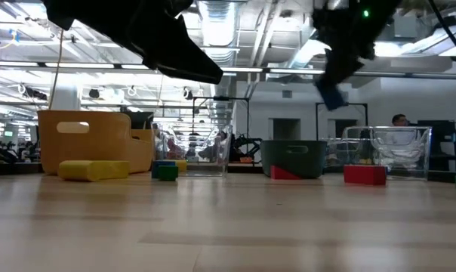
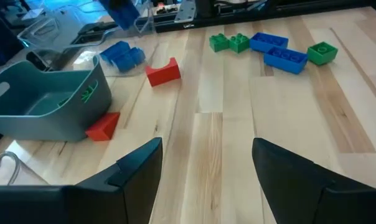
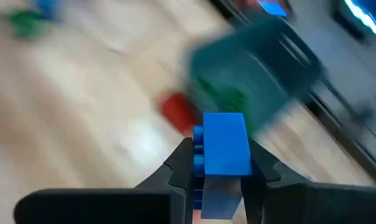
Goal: Sort blocks
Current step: Put the blue game piece into the right transparent bin
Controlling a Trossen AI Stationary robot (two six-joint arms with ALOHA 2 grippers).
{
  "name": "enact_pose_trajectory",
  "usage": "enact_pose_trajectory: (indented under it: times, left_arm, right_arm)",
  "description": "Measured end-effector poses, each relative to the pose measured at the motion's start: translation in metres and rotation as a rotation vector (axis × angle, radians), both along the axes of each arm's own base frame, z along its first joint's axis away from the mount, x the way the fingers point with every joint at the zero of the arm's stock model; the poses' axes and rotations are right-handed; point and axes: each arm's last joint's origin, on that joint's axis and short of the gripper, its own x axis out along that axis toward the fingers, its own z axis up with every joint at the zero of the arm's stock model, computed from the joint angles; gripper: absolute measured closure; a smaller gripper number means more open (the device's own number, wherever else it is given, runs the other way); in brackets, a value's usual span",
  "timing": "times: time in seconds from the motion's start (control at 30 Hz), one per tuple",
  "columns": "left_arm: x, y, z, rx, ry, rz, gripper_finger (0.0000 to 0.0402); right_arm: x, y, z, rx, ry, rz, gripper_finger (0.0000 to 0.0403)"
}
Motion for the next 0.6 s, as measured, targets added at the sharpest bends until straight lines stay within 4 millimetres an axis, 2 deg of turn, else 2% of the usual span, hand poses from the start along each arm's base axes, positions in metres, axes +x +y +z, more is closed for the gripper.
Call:
enact_pose_trajectory:
  times: [0.13, 0.27, 0.43, 0.6]
  left_arm:
    - [0.000, 0.000, 0.000, 0.000, -0.001, 0.000, 0.0160]
    - [0.000, 0.000, 0.000, 0.002, -0.001, -0.001, 0.0160]
    - [0.000, 0.000, 0.000, 0.007, 0.000, -0.003, 0.0161]
    - [0.000, 0.000, 0.000, 0.010, 0.002, -0.003, 0.0161]
  right_arm:
    - [-0.020, -0.036, 0.002, 0.073, 0.055, -0.211, 0.0313]
    - [-0.033, -0.071, -0.003, 0.147, 0.152, -0.348, 0.0313]
    - [-0.039, -0.104, -0.011, 0.188, 0.230, -0.407, 0.0311]
    - [-0.042, -0.130, -0.027, 0.390, 0.281, -0.416, 0.0310]
